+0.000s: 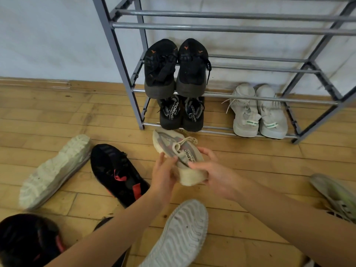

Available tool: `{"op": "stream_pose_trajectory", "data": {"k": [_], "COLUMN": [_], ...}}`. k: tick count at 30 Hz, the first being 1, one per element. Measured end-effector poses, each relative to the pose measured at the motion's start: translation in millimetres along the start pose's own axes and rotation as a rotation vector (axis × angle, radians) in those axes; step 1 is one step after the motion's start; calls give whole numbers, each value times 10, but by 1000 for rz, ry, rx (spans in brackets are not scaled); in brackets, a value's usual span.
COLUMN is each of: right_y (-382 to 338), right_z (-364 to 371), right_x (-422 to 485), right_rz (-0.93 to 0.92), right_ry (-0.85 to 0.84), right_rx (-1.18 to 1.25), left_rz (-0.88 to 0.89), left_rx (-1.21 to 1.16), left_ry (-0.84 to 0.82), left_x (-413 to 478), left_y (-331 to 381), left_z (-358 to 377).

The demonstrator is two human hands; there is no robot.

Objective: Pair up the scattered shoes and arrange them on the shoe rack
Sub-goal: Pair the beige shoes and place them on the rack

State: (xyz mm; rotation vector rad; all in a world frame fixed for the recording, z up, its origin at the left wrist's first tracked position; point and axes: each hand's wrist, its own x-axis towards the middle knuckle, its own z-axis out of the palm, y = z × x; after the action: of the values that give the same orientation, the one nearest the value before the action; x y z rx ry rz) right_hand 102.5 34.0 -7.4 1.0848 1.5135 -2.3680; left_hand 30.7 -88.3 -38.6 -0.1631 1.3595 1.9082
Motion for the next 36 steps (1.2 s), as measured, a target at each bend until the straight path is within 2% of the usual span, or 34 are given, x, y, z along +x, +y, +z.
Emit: {"op": "stream_pose_trajectory", "data": {"k": [5,8,10,13,15,19,25,27,28,30,32,34,36], "right_y": [71,21,-12,43,98,101,112,126,131,142,153,158,150], "right_z": [-297,-437,-482,-511,-536,-582,-572,-502,-468,-397,-314,-216,-105], "right_x": [-172,-240,-291,-323,-300,-253,-214,-228,-227,-216,-202,-187,-161], "right_rz": [52,-34,-114,-150,-158,-163,-162,-161,-159,-147,-147,-163,-174], "right_ry": [-48,-35,-78,-26,33,58,63,48,37,9,-8,-10,-18], "right_rx": [-242,-241,-329,-401,-394,-390,-376,-366,-361,-376,-403,-420,-422], "left_rz": [36,80,81,24,17,7,22,106,226,532,707,731,547], "left_rx": [151,193,255,478,606,653,779,920,1031,1272,1418,1506,1632], "left_ry": [-160,-275,-391,-518,-512,-468,-538,-544,-542,-469,-209,131,367], "left_x": [-205,-247,-188,-24,60,166,152,62,57,109,223,316,393], "left_y": [-201,-230,-201,-150,-138,-172,-6,152,267,575,908,1212,1435], "left_z": [-79,-94,-79,-26,10,26,11,-63,-170,-547,-1099,-1679,-2253]}}
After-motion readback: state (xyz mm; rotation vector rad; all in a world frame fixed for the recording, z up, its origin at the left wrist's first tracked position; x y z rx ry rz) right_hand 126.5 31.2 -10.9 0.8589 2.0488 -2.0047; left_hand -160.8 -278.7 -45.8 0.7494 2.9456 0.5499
